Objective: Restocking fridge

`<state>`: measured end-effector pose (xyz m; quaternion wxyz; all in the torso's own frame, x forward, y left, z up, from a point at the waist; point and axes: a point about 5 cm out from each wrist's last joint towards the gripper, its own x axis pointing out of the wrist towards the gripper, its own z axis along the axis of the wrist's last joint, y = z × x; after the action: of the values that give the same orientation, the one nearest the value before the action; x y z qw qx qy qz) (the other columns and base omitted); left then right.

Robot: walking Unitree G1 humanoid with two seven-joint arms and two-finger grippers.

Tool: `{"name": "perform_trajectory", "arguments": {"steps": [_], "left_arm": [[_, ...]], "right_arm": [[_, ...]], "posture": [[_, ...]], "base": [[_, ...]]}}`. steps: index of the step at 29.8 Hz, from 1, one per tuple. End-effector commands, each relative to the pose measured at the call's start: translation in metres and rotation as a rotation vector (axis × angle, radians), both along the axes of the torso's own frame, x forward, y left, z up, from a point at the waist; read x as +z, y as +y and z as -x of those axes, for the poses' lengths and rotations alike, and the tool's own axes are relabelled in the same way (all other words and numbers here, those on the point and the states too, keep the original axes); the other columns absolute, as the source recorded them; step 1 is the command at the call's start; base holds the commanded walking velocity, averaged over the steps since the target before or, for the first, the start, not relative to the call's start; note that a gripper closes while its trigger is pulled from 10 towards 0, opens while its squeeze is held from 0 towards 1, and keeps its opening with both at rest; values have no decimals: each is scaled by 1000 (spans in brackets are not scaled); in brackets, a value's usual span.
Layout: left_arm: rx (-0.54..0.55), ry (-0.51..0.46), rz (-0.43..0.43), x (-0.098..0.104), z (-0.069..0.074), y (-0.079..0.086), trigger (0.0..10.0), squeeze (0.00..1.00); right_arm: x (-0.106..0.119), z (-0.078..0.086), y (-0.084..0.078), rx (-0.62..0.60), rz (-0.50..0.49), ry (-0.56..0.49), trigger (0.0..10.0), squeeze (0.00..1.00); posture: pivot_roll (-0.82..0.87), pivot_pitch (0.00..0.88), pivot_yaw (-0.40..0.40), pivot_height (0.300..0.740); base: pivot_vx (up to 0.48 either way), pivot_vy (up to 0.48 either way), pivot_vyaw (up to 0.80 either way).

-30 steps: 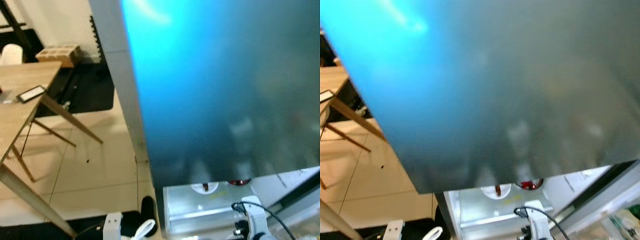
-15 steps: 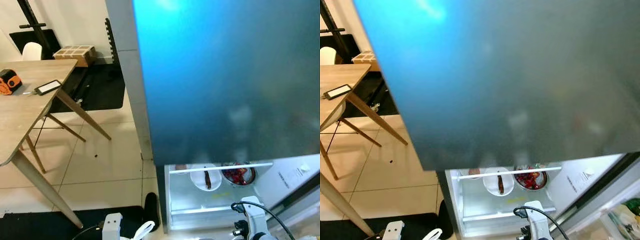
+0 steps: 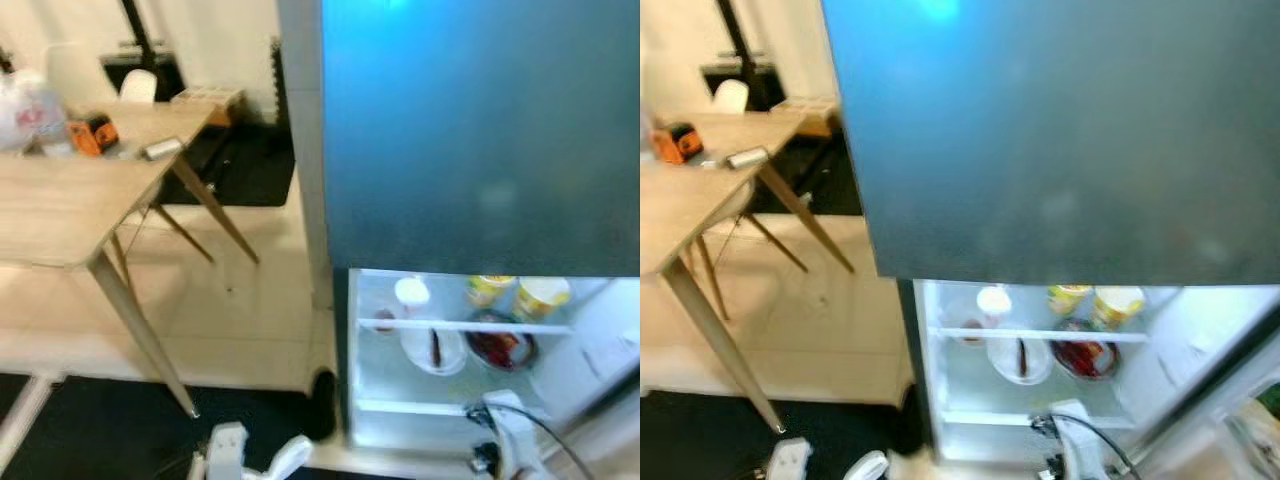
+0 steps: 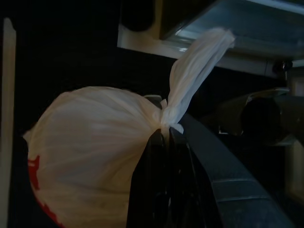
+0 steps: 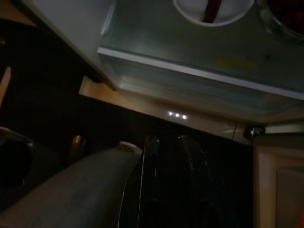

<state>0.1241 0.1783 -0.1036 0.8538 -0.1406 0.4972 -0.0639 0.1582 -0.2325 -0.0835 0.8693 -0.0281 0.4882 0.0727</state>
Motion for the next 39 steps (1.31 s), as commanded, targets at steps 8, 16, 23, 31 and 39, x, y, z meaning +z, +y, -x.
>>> {"name": "perform_trajectory", "arguments": {"steps": [8, 16, 23, 31, 39], "left_arm": [[11, 2, -9, 0, 1, 3, 10000, 0], [10, -2, -7, 0, 0, 2, 10000, 0], [16, -13, 19, 1, -1, 2, 10000, 0], [-9, -26, 32, 2, -4, 0, 10000, 0], [-43, -41, 52, 3, -5, -4, 10000, 0]], "right_arm": [[-1, 1, 2, -4, -9, -4, 10000, 0], [-1, 1, 2, -6, -12, -2, 10000, 0], [-1, 2, 3, -6, -16, -1, 10000, 0], [-1, 2, 3, -4, -20, 0, 10000, 0], [-1, 1, 4, 1, -24, 0, 10000, 0]], "posture": [[-57, 1, 26, 740], [-57, 0, 25, 740], [-57, 0, 25, 740], [-57, 1, 25, 740], [-53, 1, 23, 740]], "base": [[0, 0, 0], [0, 0, 0], [0, 0, 0], [0, -417, 0], [0, -128, 0]]}}
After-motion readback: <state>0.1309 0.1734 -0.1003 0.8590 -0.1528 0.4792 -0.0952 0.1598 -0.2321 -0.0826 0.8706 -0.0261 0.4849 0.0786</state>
